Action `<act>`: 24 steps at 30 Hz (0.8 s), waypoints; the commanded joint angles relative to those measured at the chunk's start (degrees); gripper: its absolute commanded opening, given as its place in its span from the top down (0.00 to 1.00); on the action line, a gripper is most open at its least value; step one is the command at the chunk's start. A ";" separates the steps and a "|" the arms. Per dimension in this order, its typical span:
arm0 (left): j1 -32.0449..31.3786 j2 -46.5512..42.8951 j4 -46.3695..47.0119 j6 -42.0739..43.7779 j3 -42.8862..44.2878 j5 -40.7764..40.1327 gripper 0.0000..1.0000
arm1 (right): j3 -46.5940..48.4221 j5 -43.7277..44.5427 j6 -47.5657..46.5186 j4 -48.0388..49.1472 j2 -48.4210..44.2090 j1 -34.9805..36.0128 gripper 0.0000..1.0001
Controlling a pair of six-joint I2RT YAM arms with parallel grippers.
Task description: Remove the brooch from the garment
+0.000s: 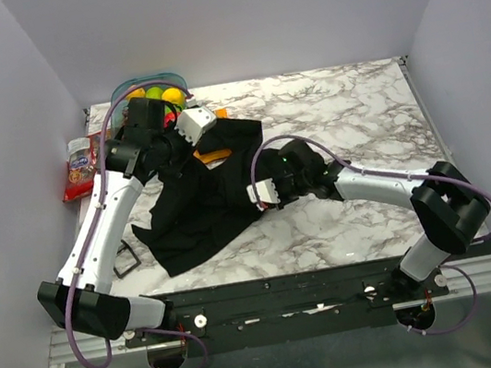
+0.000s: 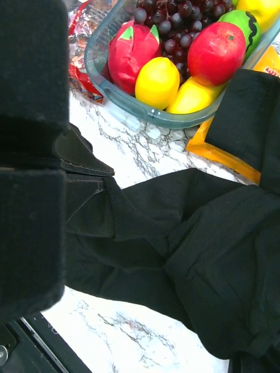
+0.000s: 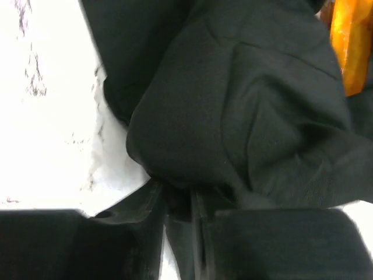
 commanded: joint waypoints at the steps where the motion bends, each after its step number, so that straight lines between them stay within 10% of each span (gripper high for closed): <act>1: 0.72 0.53 0.20 0.66 1.90 2.56 1.00 | 7.00 -5.28 7.08 -11.35 0.77 0.47 0.63; 7: 1.42 1.76 0.64 0.75 2.95 3.96 1.00 | 13.58 -10.13 11.92 -18.29 5.51 0.47 0.53; 15: 1.95 3.17 -0.24 2.24 3.92 5.11 1.00 | 16.49 -8.65 15.79 -21.02 6.33 0.30 0.97; 24: 6.43 3.08 3.71 7.52 9.79 4.58 1.00 | 33.94 -7.58 24.86 -29.44 -7.13 -20.26 1.00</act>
